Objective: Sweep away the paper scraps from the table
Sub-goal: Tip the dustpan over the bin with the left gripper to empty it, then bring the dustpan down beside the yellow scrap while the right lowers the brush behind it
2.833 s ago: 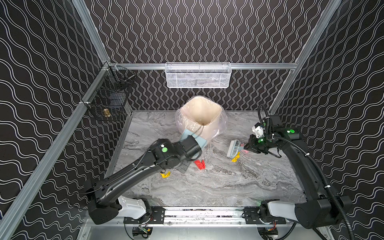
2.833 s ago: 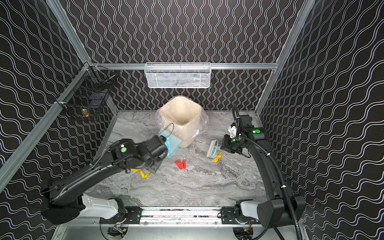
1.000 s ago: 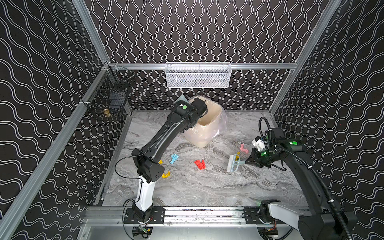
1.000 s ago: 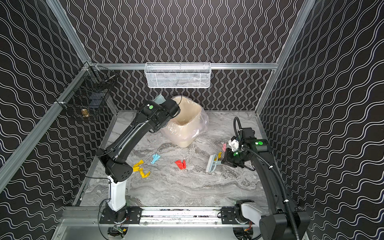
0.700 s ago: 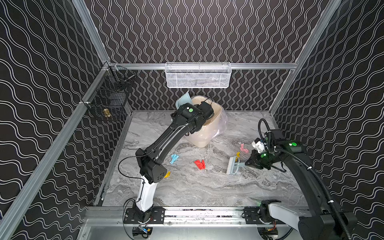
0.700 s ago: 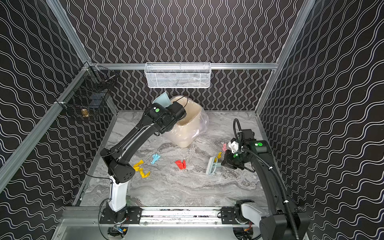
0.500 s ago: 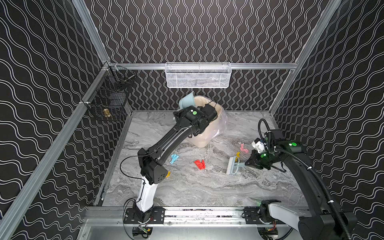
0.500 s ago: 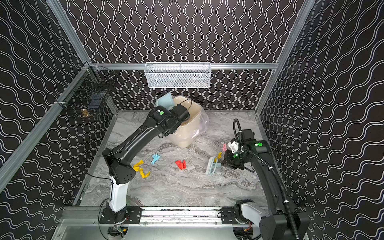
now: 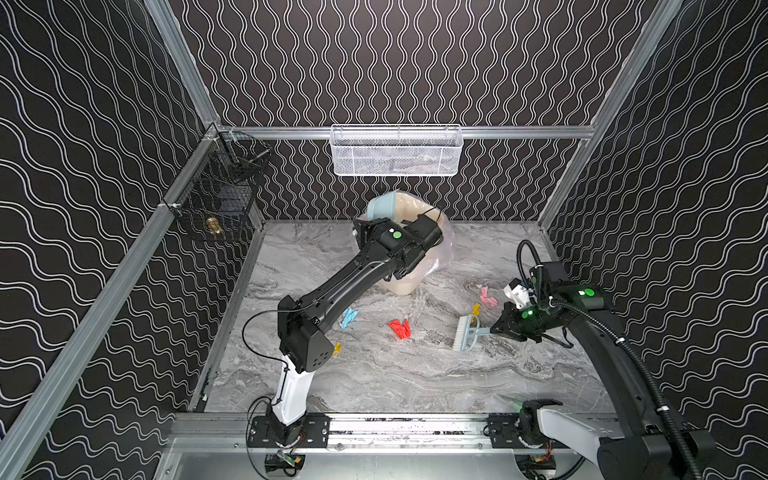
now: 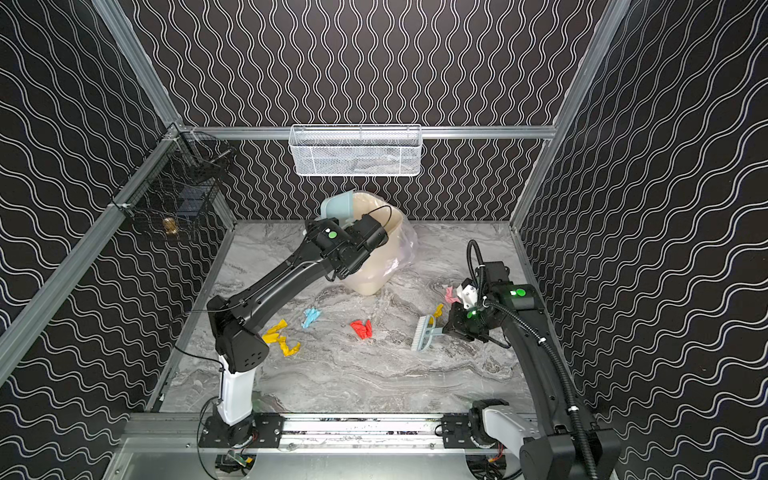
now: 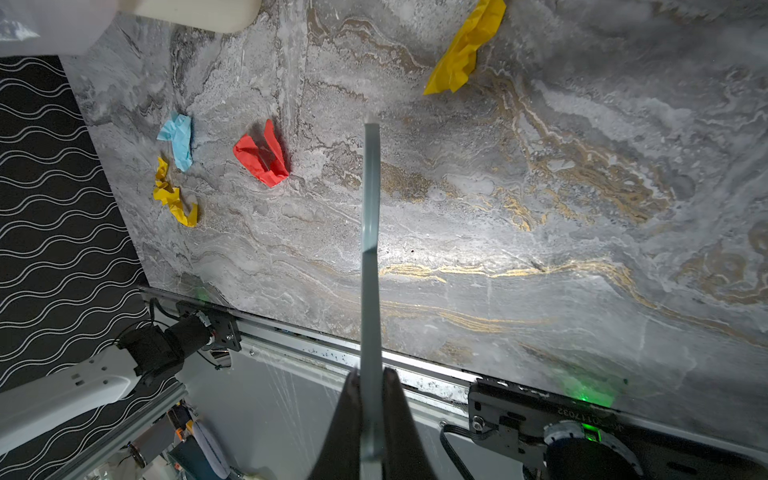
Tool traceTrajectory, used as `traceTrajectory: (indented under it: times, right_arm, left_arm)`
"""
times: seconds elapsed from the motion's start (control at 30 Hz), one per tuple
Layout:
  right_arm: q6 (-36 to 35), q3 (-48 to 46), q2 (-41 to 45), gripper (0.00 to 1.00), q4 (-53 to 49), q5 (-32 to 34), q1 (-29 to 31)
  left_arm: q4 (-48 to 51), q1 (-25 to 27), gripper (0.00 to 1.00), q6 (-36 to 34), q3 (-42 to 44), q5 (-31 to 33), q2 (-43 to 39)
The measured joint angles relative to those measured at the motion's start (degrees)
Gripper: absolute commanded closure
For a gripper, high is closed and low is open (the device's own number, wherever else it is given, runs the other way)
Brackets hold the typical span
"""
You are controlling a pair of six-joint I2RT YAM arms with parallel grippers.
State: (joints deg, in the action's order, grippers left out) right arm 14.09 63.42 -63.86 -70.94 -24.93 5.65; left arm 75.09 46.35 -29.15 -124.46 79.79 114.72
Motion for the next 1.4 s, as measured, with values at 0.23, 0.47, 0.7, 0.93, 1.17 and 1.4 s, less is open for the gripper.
traceTrajectory:
  times: [0.23, 0.47, 0.7, 0.93, 1.17, 1.4]
  right_arm:
    - [0.0, 1.97, -0.57, 1.0, -0.02, 1.77, 0.0]
    - [0.09, 7.37, -1.42, 1.0, 0.0, 10.75, -0.02]
    - [-0.02, 12.37, -4.13, 1.0, -0.04, 19.69, -0.02]
    - [-0.17, 12.79, -8.2, 1.0, -0.09, 24.57, 0.63]
    - [-0.13, 12.66, -11.54, 1.0, 0.28, 29.16, 7.3]
    - [0.0, 12.68, -15.63, 1.0, 0.79, 31.63, 11.34]
  left_arm:
    - [-0.39, 0.74, 1.0, 1.62, -1.62, -0.9, -1.81]
    - [2.03, 4.68, 1.0, 11.23, -6.03, -8.52, -3.52]
    - [7.39, 7.87, 1.0, 25.9, -4.63, -23.91, -4.74]
    - [3.02, 12.66, 1.0, 35.26, 11.56, -41.66, -11.93]
    - [-5.84, 15.67, 1.0, 39.76, 28.98, -55.82, -16.04]
    - [-12.13, 16.02, 1.0, 40.17, 38.91, -64.06, -17.84]
